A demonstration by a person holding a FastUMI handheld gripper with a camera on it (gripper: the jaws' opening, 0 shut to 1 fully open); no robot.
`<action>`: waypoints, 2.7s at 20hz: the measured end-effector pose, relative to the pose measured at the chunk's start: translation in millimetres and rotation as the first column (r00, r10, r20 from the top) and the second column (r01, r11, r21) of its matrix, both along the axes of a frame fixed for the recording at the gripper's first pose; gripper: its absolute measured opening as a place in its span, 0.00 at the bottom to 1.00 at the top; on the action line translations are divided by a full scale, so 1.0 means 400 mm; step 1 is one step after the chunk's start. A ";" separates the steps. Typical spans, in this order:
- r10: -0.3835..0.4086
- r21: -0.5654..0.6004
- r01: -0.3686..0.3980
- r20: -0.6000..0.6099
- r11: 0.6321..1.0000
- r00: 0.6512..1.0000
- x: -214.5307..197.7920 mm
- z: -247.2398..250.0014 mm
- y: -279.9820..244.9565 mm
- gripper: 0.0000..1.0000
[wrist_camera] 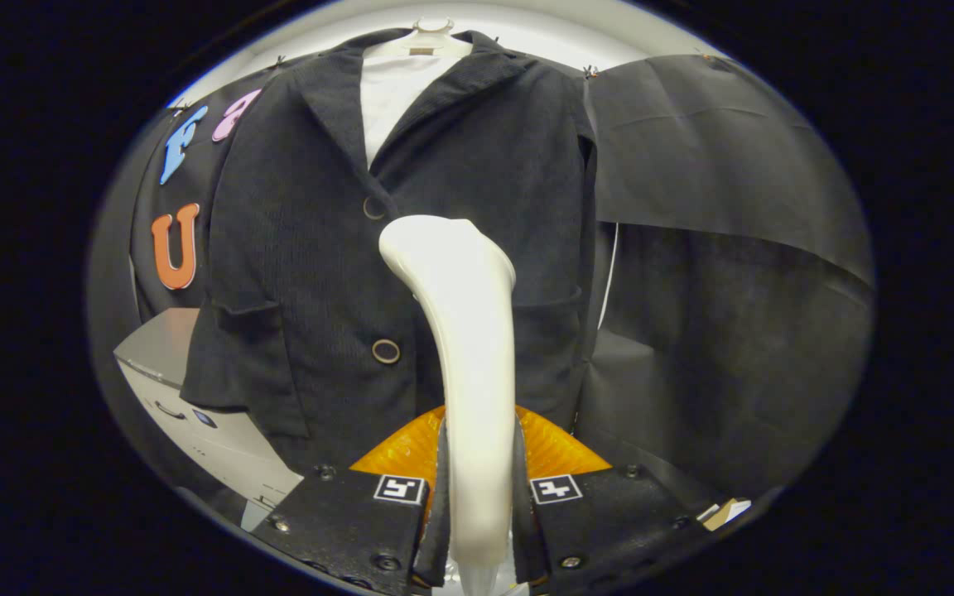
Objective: Iron the clothes twice with a garment steamer, once on the left side and once on the right side.
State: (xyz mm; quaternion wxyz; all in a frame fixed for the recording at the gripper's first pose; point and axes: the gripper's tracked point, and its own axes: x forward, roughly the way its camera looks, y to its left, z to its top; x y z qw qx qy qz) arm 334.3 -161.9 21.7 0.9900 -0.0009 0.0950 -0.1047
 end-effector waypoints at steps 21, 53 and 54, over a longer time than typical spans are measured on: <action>-0.023 0.006 0.024 -0.145 1.000 0.989 -0.033 -0.272 -0.005 0.33; 0.096 0.117 -0.095 -0.004 0.989 0.995 -0.500 -0.074 0.220 0.33; 0.102 0.130 -0.101 -0.002 0.986 0.995 -0.532 -0.082 0.234 0.33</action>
